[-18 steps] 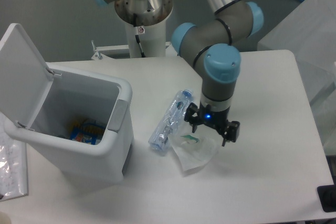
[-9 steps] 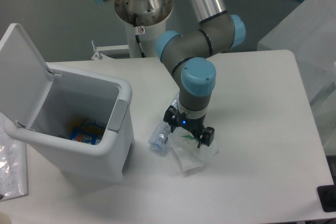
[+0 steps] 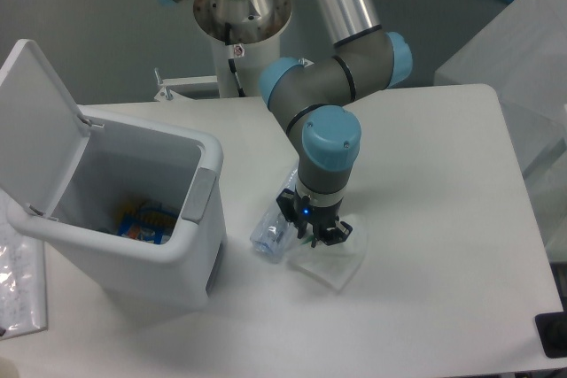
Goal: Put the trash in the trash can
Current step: 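Close the gripper on the clear plastic bag, then lift the bag and carry it over the white trash bin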
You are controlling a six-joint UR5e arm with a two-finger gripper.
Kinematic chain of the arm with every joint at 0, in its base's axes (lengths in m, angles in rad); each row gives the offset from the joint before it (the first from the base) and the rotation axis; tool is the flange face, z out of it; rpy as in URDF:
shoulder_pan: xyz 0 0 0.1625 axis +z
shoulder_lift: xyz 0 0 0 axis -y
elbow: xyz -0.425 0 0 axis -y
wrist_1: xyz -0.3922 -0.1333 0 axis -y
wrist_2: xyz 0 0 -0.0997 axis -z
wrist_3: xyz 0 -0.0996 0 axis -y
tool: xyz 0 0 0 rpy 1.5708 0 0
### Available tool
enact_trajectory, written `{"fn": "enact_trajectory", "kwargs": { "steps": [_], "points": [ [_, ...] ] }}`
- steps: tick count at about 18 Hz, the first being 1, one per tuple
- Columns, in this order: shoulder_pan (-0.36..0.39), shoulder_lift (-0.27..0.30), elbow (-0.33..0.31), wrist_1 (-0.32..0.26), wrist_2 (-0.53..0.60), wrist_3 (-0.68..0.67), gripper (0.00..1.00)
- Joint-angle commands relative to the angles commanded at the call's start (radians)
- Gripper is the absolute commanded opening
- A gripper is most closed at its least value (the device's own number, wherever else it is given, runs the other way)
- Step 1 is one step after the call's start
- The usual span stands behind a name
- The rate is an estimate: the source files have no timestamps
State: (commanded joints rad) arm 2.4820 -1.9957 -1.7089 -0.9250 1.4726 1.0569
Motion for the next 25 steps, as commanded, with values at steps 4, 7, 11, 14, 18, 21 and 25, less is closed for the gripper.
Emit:
{"fn": "enact_trajectory", "kwargs": {
  "steps": [4,7,11,14,18,21,25],
  "points": [
    [0.0,0.005,0.009,0.002,0.0,-0.012,0.0],
    [0.008,0.005,0.058,0.002,-0.038,-0.047,0.0],
    [0.058,0.0,0.161,0.0,-0.21,-0.12,0.0],
    [0.103,-0.002,0.198,0.002,-0.247,-0.117,0.0],
    [0.126,-0.002,0.258,0.002,-0.313,-0.115,0.0],
    [0.126,0.009,0.29,0.005,-0.373,-0.117,0.0],
    [0.126,0.043,0.318,0.005,-0.471,-0.12,0.0]
  ]
}}
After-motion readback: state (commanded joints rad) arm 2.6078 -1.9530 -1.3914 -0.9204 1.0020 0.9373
